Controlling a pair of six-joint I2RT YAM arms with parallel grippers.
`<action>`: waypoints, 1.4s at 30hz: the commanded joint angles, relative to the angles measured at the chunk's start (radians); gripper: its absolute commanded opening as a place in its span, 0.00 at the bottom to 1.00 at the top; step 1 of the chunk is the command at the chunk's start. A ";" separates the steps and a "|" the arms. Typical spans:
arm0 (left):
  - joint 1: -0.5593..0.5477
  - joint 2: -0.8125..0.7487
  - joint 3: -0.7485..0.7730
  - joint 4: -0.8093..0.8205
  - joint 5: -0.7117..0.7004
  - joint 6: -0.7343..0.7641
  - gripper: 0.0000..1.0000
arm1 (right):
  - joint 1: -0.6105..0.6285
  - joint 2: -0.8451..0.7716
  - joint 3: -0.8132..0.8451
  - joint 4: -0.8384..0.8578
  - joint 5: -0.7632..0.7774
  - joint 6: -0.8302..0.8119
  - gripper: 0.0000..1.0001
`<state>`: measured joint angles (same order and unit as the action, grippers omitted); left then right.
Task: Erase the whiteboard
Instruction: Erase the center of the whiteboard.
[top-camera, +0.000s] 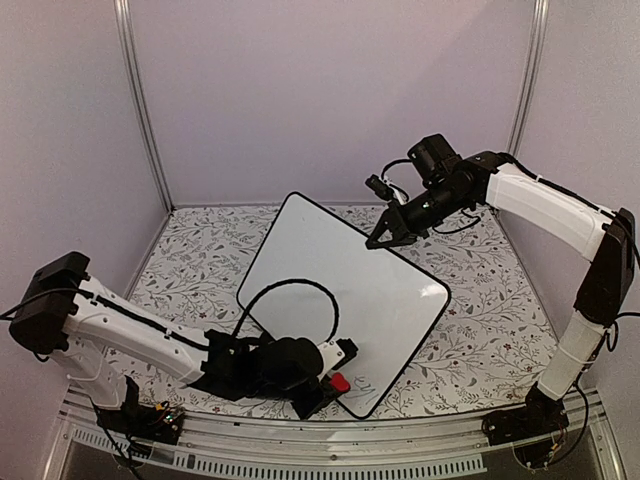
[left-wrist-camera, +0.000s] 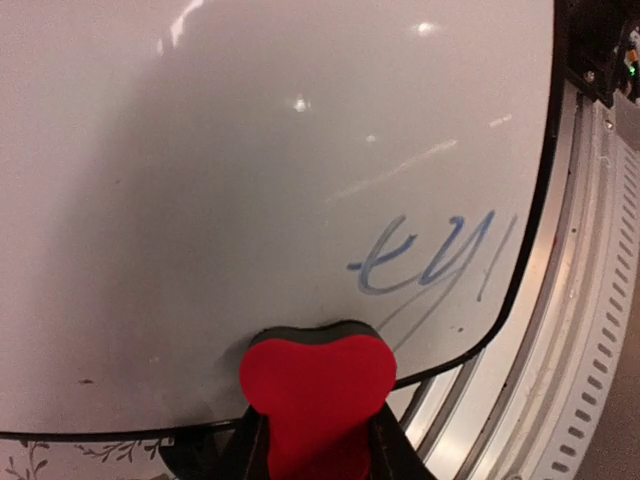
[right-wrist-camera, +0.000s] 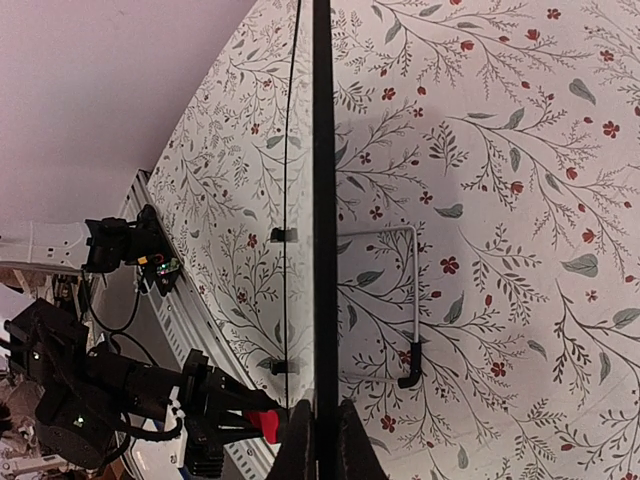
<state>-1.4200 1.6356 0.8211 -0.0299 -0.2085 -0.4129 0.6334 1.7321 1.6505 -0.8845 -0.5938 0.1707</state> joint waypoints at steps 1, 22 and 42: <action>0.007 0.033 -0.053 -0.069 0.003 -0.033 0.00 | 0.038 0.037 -0.009 -0.065 -0.012 -0.002 0.00; 0.007 -0.068 0.076 -0.091 -0.093 0.090 0.00 | 0.038 0.033 -0.012 -0.062 -0.012 -0.003 0.00; 0.008 0.046 0.081 -0.079 -0.047 0.079 0.00 | 0.038 0.035 -0.011 -0.062 -0.013 -0.003 0.00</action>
<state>-1.4197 1.6737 0.9653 -0.0780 -0.2733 -0.3035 0.6338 1.7321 1.6505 -0.8825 -0.5957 0.1684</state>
